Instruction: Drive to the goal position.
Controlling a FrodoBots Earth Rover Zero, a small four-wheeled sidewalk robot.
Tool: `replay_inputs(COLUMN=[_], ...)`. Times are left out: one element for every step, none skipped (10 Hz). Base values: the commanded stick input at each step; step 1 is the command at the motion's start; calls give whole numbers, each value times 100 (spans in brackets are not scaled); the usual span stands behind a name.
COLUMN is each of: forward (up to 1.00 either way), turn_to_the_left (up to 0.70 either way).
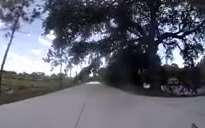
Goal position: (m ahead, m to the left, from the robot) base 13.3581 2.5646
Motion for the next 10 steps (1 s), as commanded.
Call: replay_inputs(forward=[85,85,85,85,85,85,85,85,85,85], turn_to_the_left=[0,1,21,31,15,5,0,0,11,34])
